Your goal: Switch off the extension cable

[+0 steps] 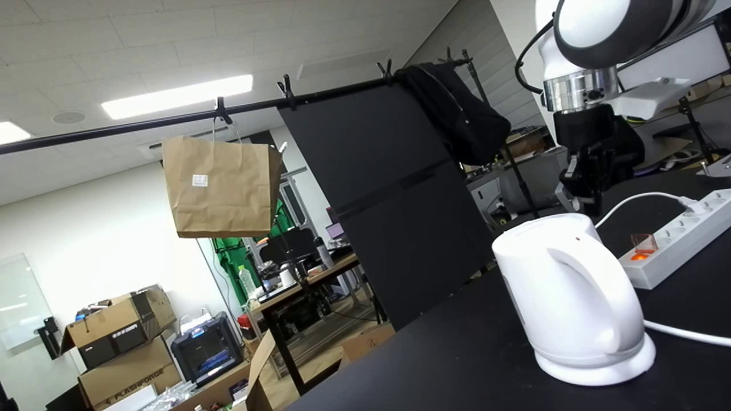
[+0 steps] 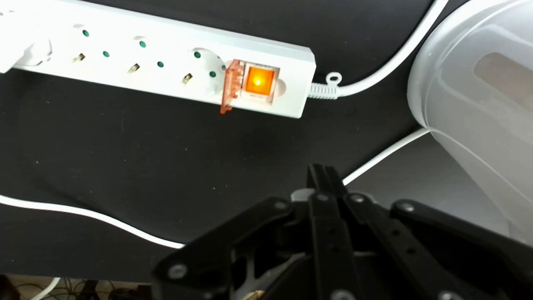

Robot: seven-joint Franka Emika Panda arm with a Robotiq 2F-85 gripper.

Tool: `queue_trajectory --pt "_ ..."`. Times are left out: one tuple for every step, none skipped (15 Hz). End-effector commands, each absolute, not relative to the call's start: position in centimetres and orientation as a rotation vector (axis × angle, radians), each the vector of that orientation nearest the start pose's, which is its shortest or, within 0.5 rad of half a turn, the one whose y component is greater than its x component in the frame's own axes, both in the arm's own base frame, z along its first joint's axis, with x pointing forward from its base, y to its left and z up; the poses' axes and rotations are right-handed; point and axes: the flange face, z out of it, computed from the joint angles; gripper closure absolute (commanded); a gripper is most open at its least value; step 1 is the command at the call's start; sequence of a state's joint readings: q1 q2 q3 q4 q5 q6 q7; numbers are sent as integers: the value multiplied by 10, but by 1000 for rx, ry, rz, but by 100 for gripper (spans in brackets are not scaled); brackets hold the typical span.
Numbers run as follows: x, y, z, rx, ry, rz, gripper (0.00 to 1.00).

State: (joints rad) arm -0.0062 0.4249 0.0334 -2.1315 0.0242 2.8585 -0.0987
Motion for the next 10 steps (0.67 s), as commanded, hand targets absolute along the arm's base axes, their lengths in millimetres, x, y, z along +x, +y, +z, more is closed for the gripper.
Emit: queue_trajectory --pt "605 10 229 -3081 -122 -473 100" --pt "604 8 226 -3081 -116 -471 100" --pt "603 6 224 -3082 -113 -474 100" --pt "603 5 221 -3083 -109 -477 100" --pt "604 4 219 -3082 -105 -480 100" --pt "604 2 218 -3082 -99 -481 100" --pt "605 1 216 -3082 -94 -482 100" --pt "605 0 213 -3085 -91 -478 100" --pt "604 -1 210 -3088 -89 -469 100" --pt "604 -3 209 -3095 -62 -445 100"
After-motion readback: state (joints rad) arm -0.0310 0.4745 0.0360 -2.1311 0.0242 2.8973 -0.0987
